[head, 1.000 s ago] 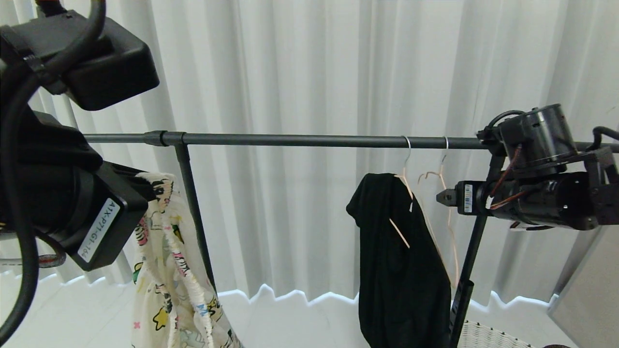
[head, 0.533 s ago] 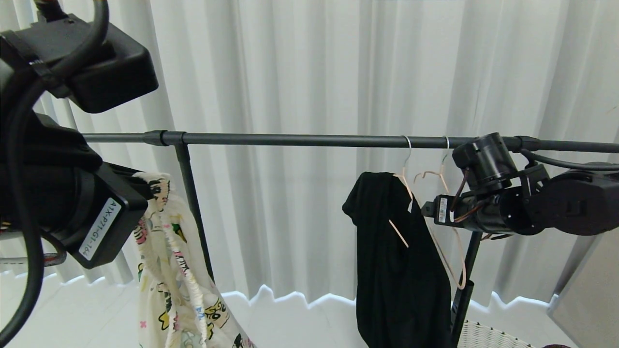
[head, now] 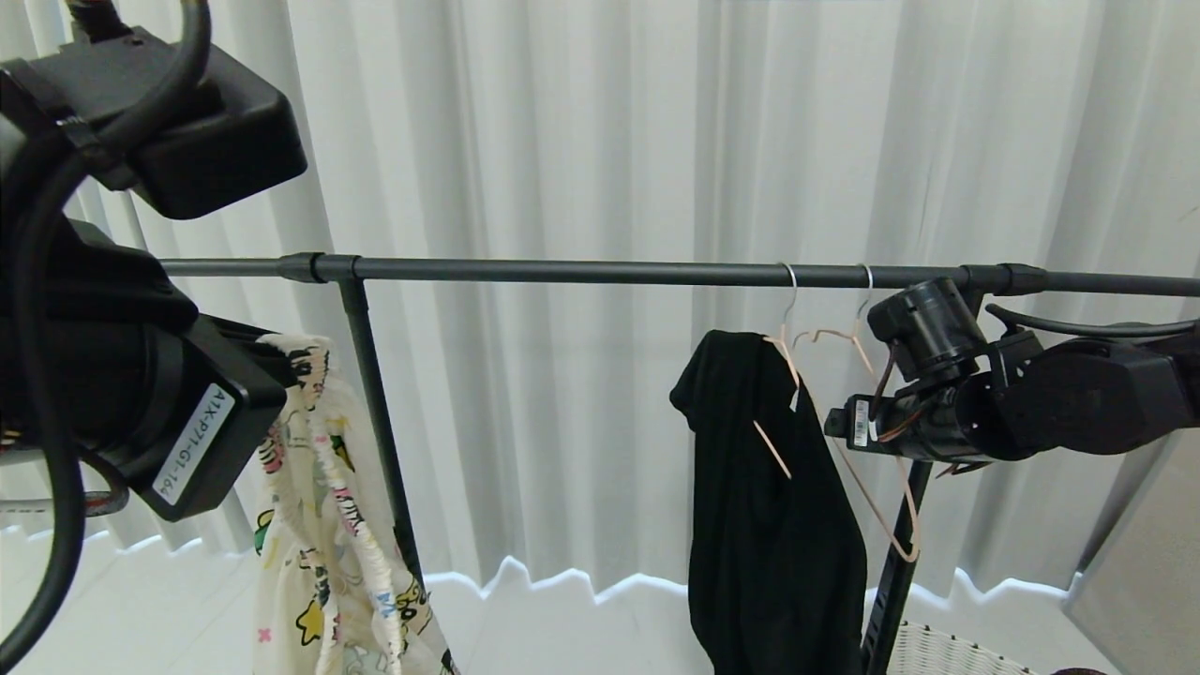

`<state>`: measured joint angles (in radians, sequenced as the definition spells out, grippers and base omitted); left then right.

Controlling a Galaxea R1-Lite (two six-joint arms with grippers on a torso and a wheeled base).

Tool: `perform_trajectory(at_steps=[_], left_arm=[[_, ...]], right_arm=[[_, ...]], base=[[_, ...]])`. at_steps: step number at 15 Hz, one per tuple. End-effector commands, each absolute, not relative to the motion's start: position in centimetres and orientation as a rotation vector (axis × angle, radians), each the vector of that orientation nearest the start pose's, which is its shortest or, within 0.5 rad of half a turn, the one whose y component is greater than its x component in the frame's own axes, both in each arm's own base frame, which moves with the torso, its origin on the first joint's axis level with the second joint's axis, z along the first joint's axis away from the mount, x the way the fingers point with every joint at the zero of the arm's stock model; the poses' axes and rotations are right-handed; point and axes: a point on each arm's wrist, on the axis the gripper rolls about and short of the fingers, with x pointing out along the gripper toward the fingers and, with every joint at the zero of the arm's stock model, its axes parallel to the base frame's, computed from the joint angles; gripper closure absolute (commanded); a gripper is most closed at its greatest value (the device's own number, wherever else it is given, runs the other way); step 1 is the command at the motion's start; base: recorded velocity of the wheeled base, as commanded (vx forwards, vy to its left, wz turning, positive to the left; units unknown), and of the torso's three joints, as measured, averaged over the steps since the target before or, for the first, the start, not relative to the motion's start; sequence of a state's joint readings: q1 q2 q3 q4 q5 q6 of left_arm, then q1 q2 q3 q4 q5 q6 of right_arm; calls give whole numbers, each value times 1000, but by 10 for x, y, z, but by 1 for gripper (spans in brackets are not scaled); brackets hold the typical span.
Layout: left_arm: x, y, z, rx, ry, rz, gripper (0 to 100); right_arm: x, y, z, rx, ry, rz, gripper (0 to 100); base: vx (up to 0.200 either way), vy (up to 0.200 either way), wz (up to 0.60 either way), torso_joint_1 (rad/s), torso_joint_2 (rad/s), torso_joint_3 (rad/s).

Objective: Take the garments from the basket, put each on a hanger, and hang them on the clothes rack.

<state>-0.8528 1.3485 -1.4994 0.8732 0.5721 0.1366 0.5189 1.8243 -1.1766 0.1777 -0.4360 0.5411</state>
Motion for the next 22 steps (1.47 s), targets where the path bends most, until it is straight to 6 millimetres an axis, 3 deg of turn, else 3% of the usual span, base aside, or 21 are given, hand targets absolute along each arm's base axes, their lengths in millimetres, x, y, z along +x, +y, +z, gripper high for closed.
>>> perform_trajectory(at_steps=[1,2,9,22], left_arm=[[121,-120,328,607,531,-307,100],[121,-120,328,607,531,-307,100],[120,-119,329,605,528,-306,100],[118,-116,330,599,521,-306,100]], right_arm=[[290,154,172,138,722,-121,0],[290,154,172,137,723,-121,100],[287,151,173,75,737,-105,100],[258,135,222,108,584,-95,100]], base=[[0,0,0,0,0,0],[0,0,0,0,0,0],[0,0,0,0,0,0],[0,0,0,0,0,0]])
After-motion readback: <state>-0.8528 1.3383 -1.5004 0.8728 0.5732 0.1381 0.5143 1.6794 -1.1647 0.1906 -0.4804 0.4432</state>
